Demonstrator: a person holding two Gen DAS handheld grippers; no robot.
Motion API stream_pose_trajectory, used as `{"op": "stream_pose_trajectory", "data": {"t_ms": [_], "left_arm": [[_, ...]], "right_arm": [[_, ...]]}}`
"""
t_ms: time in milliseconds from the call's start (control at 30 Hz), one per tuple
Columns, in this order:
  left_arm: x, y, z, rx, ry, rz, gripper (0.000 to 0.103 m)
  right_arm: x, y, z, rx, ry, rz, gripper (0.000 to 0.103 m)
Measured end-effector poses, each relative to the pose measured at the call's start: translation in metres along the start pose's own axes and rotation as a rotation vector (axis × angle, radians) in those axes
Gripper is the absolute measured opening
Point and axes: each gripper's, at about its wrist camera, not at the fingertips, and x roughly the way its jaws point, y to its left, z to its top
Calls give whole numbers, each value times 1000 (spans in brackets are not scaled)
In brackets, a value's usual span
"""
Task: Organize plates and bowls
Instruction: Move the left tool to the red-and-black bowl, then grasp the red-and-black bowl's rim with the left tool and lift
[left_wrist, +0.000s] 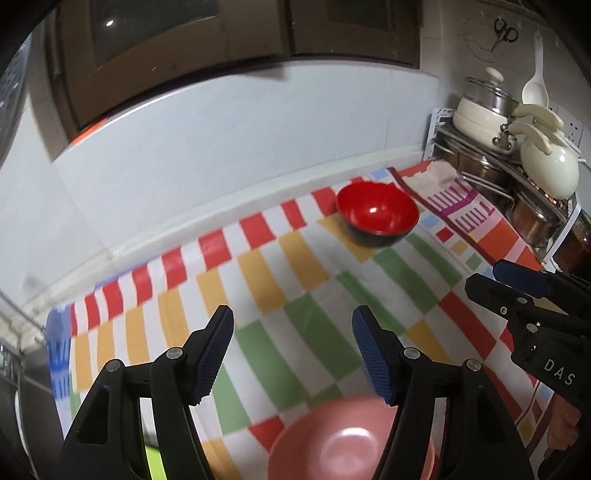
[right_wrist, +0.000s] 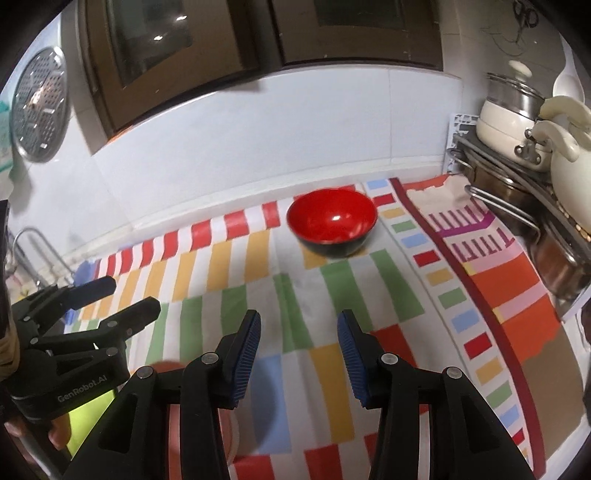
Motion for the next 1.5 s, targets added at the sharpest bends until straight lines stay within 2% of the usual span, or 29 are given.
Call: {"op": "stream_pose_trajectory", "data": {"t_ms": [400,600,1033,1300,1433,1500], "left_arm": [[51,-14,66,87,-11,-70,66],[90,-23,88,114,17,-108,66],[179,-37,109,168,98,-145,62],[215,-42,111,160,143,-174,50],[221,-44,111,148,162,-203,37],[223,-44,111,143,168,-217,34]], "right_arm": [[27,-31,52,57,-60,-86,44],[56,-49,65,84,-33,-98,44],[122,-72,73,139,43,-116,44],[152,-82,70,174,91,-105,36],[157,-81,68,176,98,-83,29],[159,-79,69,169,102,-75,25]]}}
